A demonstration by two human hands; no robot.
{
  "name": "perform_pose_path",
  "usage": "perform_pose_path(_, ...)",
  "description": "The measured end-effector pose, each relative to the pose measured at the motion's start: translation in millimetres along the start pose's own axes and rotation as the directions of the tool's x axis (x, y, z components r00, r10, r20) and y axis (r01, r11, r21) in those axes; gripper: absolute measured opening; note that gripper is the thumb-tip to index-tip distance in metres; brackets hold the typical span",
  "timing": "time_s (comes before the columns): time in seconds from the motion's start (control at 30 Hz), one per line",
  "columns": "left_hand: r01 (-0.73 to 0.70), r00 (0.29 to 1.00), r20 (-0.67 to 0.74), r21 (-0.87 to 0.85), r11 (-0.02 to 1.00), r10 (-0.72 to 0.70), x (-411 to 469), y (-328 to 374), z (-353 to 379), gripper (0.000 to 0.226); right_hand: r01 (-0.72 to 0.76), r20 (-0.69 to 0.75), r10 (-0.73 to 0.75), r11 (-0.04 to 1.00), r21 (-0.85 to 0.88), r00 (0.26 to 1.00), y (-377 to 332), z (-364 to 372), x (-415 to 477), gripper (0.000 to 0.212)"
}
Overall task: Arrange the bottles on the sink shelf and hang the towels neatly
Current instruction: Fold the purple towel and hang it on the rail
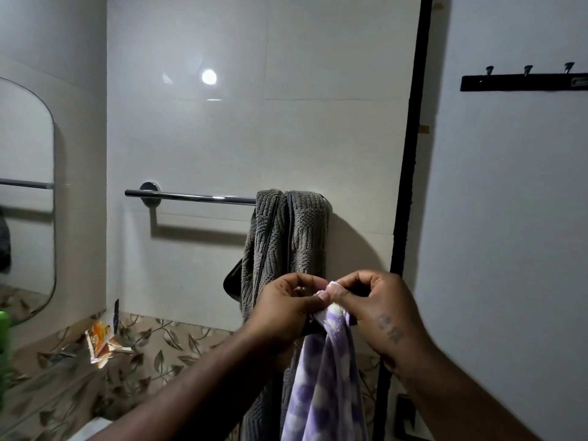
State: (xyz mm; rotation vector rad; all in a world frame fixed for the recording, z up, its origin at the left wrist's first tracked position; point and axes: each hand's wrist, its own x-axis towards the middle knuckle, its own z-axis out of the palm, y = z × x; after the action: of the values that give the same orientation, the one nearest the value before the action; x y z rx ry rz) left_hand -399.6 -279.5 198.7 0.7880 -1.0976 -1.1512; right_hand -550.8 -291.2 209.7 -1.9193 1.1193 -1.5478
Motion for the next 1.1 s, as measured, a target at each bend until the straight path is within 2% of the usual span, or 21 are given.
perform_pose_path(0.27,0.009,1.000,-0.015,-0.009,1.000,-0.009,-3,-3,2,0.016,0.031,0.094,-0.017,0.988,-0.150,0.995,-1,-5,-5,0.006)
perform_pose_path(0.43,-0.021,1.000,-0.012,0.049,0.999,0.021,-4,-2,0,0.013,0.008,0.047,-0.002,0.992,-0.128,0.999,-4,-13,-1,0.007)
perform_pose_path(0.6,-0.043,0.997,-0.058,0.070,0.997,0.047,-2,-7,-3,0.017,0.071,0.042,-0.062,0.957,-0.281,0.997,-7,-7,-9,0.009)
perform_pose_path(0.83,-0.043,0.994,-0.102,0.049,0.998,0.048,-4,-12,-6,0.015,0.061,0.005,-0.062,0.945,-0.321,0.998,-11,-8,-10,0.011)
perform_pose_path(1.1,0.033,0.991,-0.127,-0.001,0.999,-0.033,-7,-14,-1,0.019,0.099,0.025,-0.098,0.904,-0.416,0.995,-11,9,-20,0.011)
